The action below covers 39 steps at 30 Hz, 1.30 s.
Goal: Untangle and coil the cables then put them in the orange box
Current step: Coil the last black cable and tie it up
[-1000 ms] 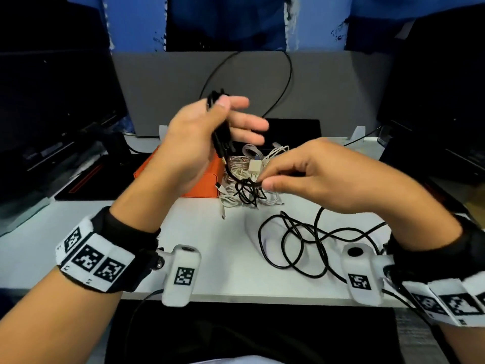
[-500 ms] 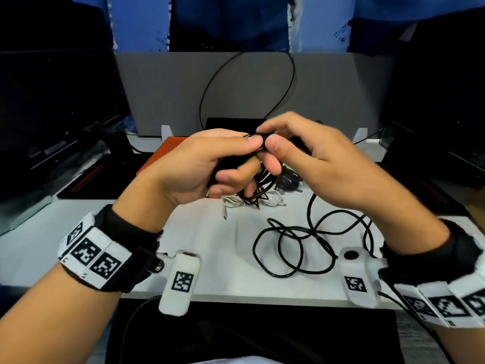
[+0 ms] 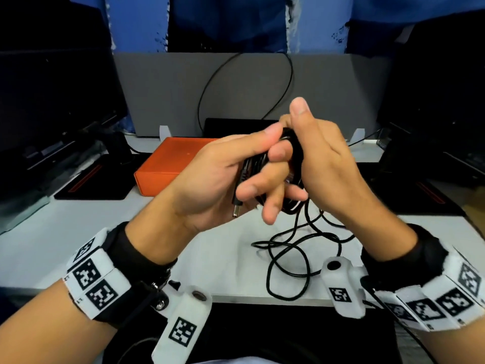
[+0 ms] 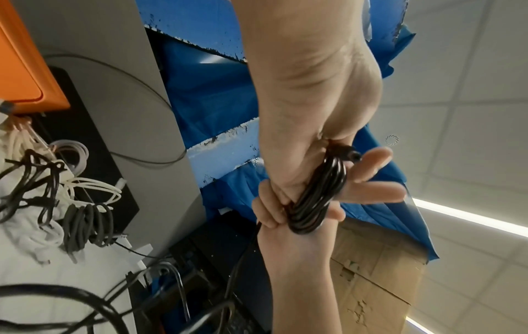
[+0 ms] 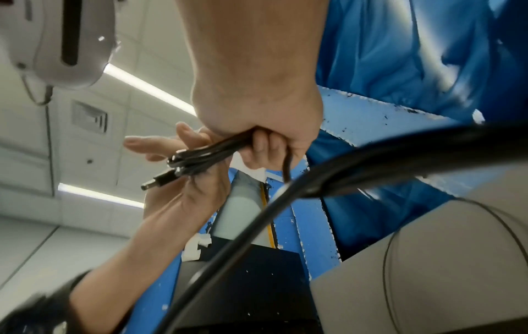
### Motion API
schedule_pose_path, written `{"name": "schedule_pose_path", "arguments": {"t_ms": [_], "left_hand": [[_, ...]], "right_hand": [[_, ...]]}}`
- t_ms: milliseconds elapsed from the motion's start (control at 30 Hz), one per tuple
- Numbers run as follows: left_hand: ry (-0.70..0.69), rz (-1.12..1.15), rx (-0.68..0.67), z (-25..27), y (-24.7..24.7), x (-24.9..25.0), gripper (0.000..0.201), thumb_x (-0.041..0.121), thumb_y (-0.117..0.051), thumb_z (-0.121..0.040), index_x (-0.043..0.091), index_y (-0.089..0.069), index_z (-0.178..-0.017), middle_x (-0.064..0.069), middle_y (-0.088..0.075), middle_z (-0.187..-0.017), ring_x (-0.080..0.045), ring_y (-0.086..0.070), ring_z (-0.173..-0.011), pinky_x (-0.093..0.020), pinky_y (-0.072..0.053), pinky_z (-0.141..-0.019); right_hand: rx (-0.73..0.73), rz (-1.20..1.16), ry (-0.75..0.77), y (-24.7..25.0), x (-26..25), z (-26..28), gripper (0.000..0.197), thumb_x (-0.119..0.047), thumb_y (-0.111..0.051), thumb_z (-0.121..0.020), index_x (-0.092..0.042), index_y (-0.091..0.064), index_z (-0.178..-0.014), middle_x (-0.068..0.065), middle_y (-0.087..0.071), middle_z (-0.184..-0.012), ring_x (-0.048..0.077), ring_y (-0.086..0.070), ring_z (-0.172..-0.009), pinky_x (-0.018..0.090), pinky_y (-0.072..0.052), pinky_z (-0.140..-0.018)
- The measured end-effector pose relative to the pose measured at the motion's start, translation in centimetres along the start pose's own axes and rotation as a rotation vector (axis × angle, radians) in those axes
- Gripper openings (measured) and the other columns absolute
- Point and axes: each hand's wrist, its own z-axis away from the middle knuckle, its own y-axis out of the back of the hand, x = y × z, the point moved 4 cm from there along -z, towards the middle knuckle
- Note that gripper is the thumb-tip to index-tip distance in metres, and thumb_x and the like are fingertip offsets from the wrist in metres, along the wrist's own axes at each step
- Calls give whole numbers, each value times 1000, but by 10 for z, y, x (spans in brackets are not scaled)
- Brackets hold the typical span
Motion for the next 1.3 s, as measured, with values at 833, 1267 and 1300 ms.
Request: {"name": "schedule_pose_path", "arguments": {"t_ms": [833, 1267, 1300], "left_hand": [[-81, -1440, 429, -1, 54, 19, 43, 38, -40, -105, 13, -57, -135, 18, -69, -99, 1, -64, -95, -19, -47, -88], [-339, -160, 515, 1, 54, 44, 39, 17, -31, -110, -10, -47, -134, -18, -74, -117, -30, -74, -104, -36, -56, -92], [-334, -164, 510, 2, 54, 44, 39, 17, -31, -111, -10, -46, -135, -18, -74, -117, -29, -74, -104, -36, -56, -92]], "right_hand": [[-521, 531, -10, -15, 21, 4, 23, -36, -56, -102, -20, -66, -90, -10, -52, -65, 9, -45, -59, 26, -36, -57], [-536, 795, 18, 4, 18, 1, 50, -55, -49, -101, -16, -51, -70, 1, -46, -59, 17, -44, -60, 30, -34, -57], [-542, 803, 17, 2, 20, 1, 50, -54, -49, -101, -16, -51, -69, 0, -46, -58, 17, -45, -60, 22, -32, -57]]}}
